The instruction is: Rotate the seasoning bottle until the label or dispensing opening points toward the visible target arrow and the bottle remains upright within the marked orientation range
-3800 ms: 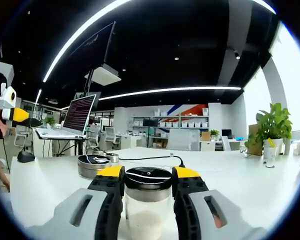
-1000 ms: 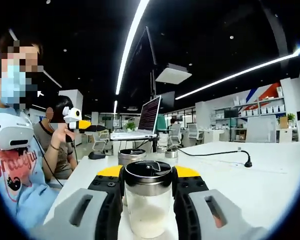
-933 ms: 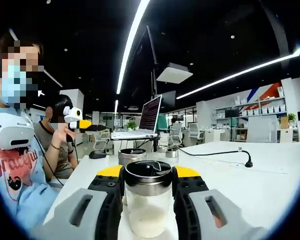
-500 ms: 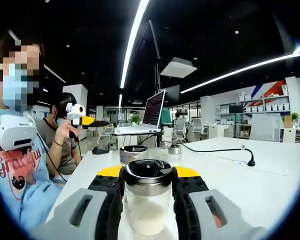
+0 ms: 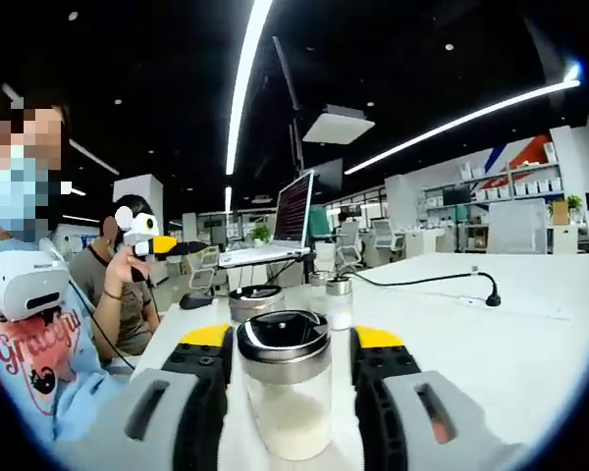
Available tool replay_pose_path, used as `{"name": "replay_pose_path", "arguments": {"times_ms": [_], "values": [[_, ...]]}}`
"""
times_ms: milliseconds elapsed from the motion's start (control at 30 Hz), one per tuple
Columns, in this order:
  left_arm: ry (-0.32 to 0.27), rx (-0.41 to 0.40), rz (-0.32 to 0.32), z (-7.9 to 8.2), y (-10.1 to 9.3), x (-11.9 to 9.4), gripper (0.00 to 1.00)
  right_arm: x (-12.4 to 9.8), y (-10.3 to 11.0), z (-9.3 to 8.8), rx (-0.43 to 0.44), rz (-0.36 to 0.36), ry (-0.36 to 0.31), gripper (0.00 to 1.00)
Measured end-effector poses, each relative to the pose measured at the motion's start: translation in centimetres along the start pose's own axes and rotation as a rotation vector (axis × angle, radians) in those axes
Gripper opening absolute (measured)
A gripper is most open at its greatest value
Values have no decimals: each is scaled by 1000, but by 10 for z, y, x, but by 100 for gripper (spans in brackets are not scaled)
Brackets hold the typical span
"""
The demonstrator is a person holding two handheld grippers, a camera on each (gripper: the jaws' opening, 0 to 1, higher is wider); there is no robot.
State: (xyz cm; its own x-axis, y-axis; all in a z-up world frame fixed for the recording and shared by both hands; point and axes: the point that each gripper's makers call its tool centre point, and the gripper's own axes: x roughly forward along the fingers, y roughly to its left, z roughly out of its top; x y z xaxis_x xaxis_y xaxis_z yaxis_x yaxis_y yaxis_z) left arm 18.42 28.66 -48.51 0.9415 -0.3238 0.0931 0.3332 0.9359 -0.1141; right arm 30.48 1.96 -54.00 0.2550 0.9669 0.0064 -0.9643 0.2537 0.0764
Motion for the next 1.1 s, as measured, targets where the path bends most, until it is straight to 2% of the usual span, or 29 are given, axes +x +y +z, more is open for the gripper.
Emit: {"name": "replay_pose_path", "arguments": {"times_ms": [33, 100, 167, 233, 333, 433, 567, 633, 667, 733, 900, 967, 1100], "values": [[1, -1, 1, 0, 0, 0, 72, -2, 0, 3, 16, -11, -10, 70], [6, -2, 0, -2, 0, 1, 72, -5, 2, 7, 35, -20, -19, 61], [8, -2, -2, -2, 0, 1, 72, -6, 4, 8, 53, -44, -12, 61], [8, 0, -4, -2, -1, 1, 72, -7, 4, 7, 36, -72, 2, 63], [5, 2, -5, -1, -2, 1, 72, -8, 6, 3, 15, -125, 43, 56], [2, 1, 0, 0, 0, 0, 72, -8, 9, 0, 31, -169, 68, 58], [3, -2, 3, -1, 1, 0, 72, -6, 16, 1, 36, -207, 47, 59], [2, -4, 2, -1, 1, 0, 72, -10, 8, 0, 58, -312, 27, 63], [-1, -6, 1, 0, 1, 0, 72, -13, 2, -5, 12, -403, 47, 67], [-4, -10, -4, 0, 0, 0, 72, -13, 2, -4, -30, -467, 28, 73], [-5, -6, 0, 1, 1, -2, 72, -18, -1, 1, -12, -584, -44, 69], [-6, -8, 2, 1, 2, -2, 72, -20, -2, 6, 1, -642, -98, 70], [-3, -3, -1, 1, 1, -2, 72, -18, 4, 7, -32, -687, -95, 69]]}}
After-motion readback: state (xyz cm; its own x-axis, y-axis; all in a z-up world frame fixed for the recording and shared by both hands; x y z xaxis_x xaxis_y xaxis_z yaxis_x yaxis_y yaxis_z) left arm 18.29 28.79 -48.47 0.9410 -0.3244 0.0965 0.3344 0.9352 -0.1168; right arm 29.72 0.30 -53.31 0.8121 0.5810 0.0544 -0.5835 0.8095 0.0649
